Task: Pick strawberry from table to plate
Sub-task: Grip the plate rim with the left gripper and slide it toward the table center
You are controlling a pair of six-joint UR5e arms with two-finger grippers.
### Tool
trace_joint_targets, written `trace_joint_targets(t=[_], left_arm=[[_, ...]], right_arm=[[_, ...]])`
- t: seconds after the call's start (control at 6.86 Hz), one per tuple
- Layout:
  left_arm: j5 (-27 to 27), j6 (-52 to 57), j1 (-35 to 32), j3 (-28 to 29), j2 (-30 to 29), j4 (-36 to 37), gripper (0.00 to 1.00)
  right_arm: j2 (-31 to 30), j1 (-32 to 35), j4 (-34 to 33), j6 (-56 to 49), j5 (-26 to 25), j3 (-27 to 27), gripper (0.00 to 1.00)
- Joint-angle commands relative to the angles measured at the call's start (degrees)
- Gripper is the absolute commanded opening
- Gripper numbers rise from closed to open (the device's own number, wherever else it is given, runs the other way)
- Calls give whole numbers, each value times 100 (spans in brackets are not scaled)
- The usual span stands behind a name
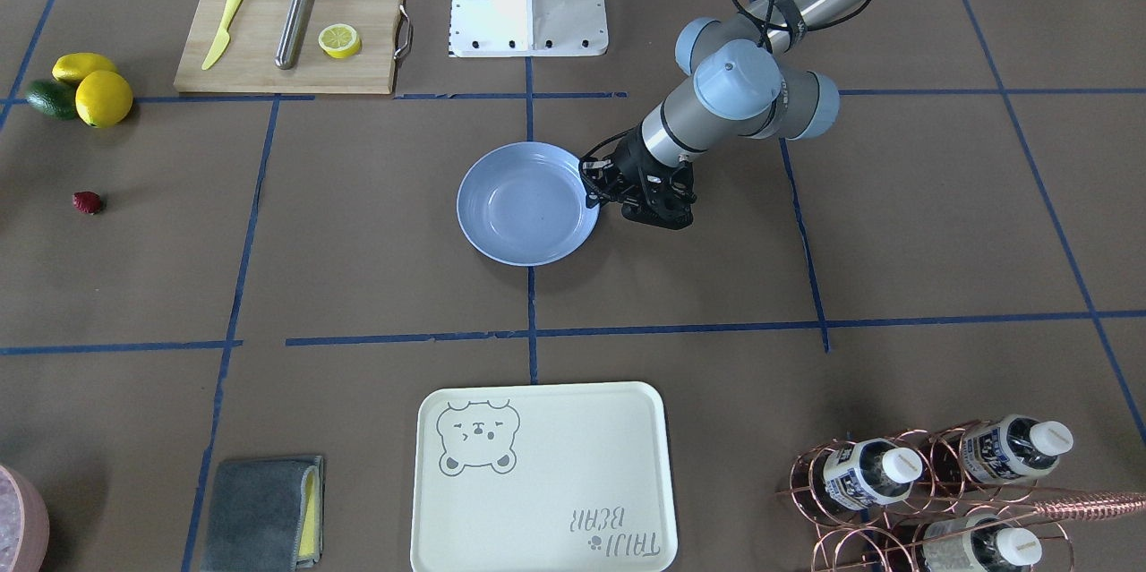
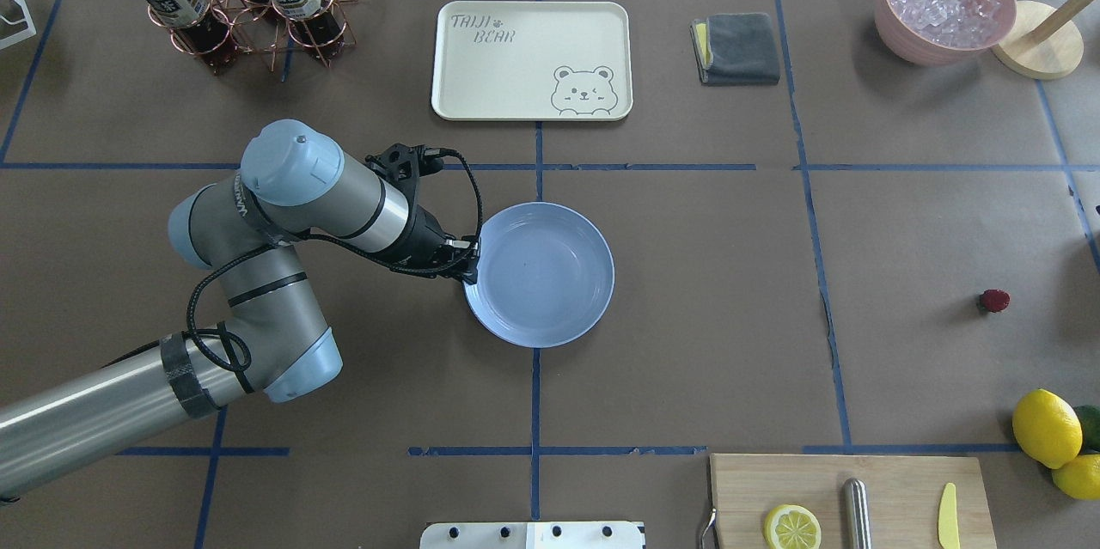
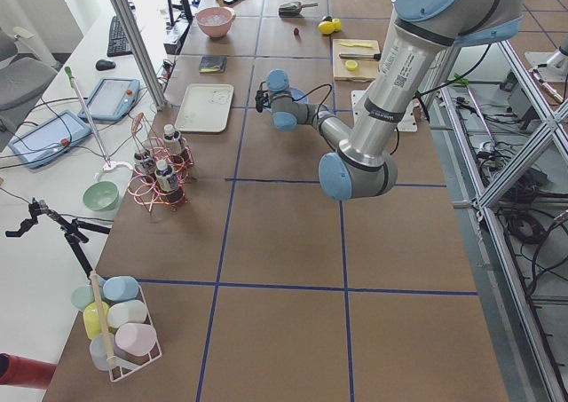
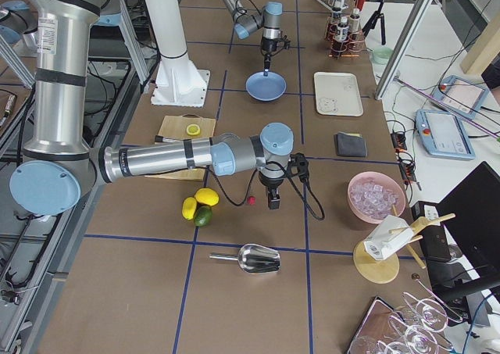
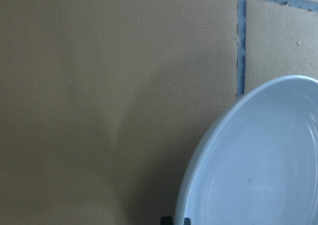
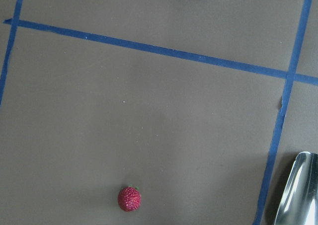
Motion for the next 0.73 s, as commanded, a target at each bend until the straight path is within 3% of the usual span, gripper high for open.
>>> trace_joint_targets(t=[0.0, 0.29, 0.44, 0.58], left_arm=[[32, 6, 6, 19, -5, -15, 0], [32, 6, 14, 28, -5, -15, 0], [32, 14, 15, 28, -5, -32, 37], [180, 23, 15, 11, 3, -189, 59]], right_arm=[[5, 0, -8, 0, 0, 3, 100], [5, -9, -8, 9, 0, -6, 100], [5, -18, -8, 9, 9, -6, 100], [14, -44, -8, 0, 96, -6, 100]])
